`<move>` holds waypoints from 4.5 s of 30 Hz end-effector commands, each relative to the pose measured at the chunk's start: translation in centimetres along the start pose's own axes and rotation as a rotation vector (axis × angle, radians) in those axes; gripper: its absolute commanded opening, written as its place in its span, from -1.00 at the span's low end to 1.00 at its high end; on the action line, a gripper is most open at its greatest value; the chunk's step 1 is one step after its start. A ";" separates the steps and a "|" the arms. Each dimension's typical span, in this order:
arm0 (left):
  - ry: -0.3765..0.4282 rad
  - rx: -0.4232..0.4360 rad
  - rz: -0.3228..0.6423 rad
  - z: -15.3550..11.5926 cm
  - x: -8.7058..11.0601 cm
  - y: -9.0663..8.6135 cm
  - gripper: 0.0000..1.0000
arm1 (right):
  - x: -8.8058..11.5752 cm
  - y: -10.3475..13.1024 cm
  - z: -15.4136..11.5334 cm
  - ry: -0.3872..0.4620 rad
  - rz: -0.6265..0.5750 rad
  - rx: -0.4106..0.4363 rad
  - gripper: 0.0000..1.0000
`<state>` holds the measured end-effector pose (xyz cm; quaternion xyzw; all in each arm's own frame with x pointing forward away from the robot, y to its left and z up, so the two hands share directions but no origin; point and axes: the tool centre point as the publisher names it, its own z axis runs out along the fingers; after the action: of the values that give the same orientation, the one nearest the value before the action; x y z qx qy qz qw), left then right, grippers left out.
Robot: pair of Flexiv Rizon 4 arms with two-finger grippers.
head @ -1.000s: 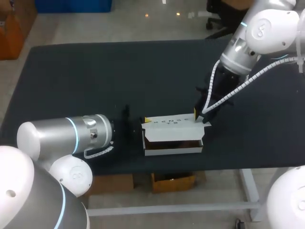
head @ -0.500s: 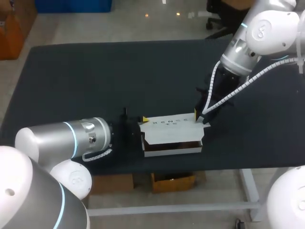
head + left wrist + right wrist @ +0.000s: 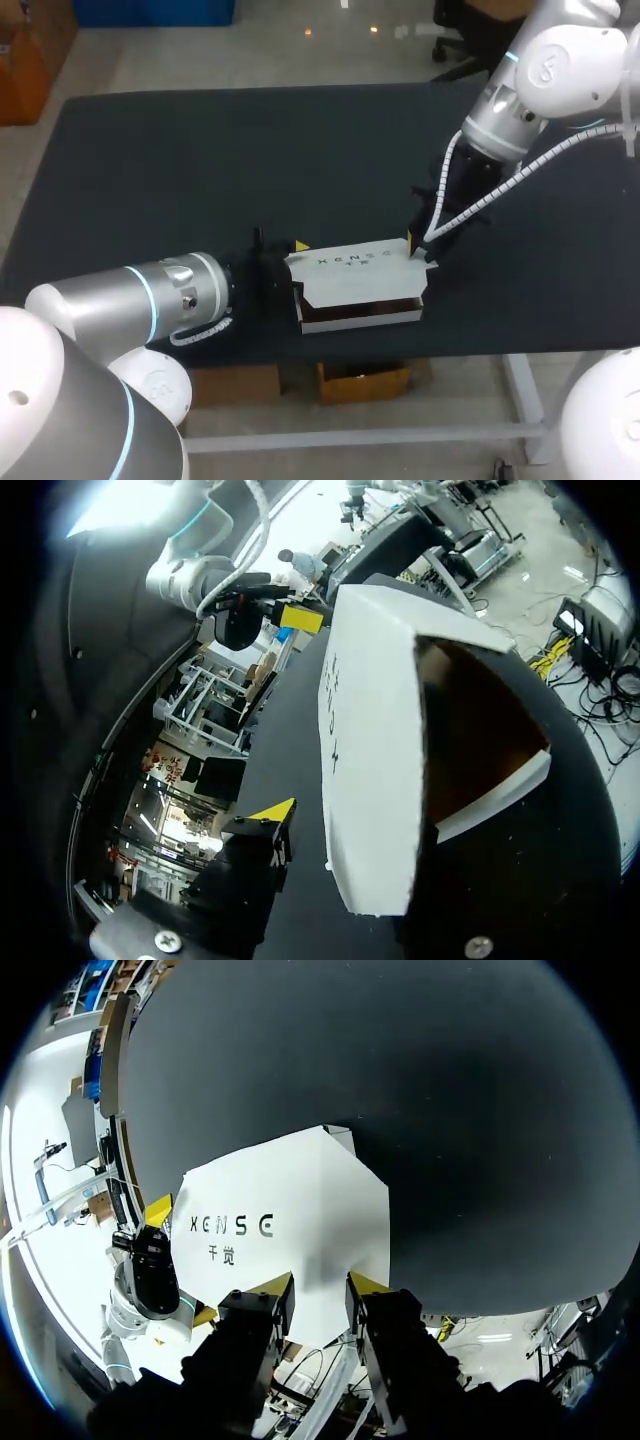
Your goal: Assemble the packaging by folding the flat box into shape, placing the metal phone stand inside, and closing the box properly
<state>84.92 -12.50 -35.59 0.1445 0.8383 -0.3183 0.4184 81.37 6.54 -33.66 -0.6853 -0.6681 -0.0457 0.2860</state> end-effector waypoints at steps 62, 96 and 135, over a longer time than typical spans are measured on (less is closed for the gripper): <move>-0.024 -0.231 -0.343 -11.0 -2.0 1.2 1.00 | 0.0 -0.2 0.6 0.007 0.000 -0.008 -0.38; -0.123 -0.234 -0.537 -10.9 -4.5 -1.3 1.00 | -0.3 -0.8 0.9 0.026 -0.045 -0.051 -0.35; 0.284 -1.036 -1.549 -8.2 -9.4 -3.3 1.00 | 0.0 -0.8 1.1 0.021 -0.060 -0.073 -0.34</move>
<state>82.85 -7.58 -23.05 -0.4703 0.7362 -0.4625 0.1515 80.52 7.07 -34.18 -0.6740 -0.6833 -0.0832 0.2682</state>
